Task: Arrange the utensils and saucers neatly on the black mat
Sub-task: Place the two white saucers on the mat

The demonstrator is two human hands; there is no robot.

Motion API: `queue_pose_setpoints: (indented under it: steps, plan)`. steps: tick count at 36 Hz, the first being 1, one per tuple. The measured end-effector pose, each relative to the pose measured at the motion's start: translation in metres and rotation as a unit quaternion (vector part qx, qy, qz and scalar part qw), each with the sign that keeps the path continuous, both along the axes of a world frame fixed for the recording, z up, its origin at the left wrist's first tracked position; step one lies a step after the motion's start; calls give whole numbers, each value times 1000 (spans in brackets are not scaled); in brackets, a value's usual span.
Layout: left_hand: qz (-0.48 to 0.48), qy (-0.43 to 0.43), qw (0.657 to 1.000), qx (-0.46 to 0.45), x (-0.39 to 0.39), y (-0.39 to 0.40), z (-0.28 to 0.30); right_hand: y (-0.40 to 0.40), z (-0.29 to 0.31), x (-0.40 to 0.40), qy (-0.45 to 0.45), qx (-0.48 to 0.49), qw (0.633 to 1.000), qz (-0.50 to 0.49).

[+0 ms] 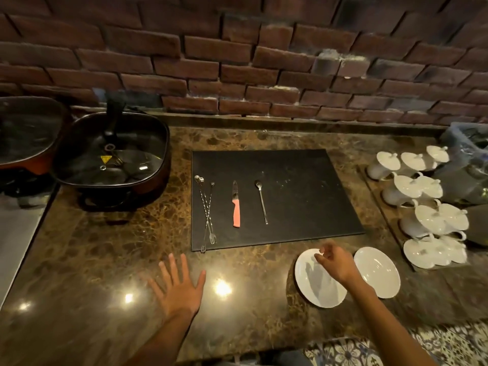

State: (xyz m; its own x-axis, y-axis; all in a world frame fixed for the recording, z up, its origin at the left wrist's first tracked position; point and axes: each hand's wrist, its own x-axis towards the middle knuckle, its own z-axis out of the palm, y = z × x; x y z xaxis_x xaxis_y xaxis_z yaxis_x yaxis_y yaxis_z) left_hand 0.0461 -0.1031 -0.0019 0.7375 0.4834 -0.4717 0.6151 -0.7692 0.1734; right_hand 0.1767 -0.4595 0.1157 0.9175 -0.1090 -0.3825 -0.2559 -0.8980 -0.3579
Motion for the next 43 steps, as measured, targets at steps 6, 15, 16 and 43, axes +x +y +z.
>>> queue_pose_setpoints:
  steps: [6, 15, 16, 43]
  plan:
    - [52, 19, 998, -15, 3, -39, 5, -25, -13, 24, 20, -14, 999, 22]
    - [97, 42, 993, -45, 22, -117, 16, -56, -28, 61, 103, -45, 978, 173]
    - [102, 45, 993, -50, 24, -126, 17, -59, -30, 63, 112, -51, 973, 197]
    - [159, 131, 974, -98, 90, -254, 40, -104, -56, 134, 138, 84, 960, 230]
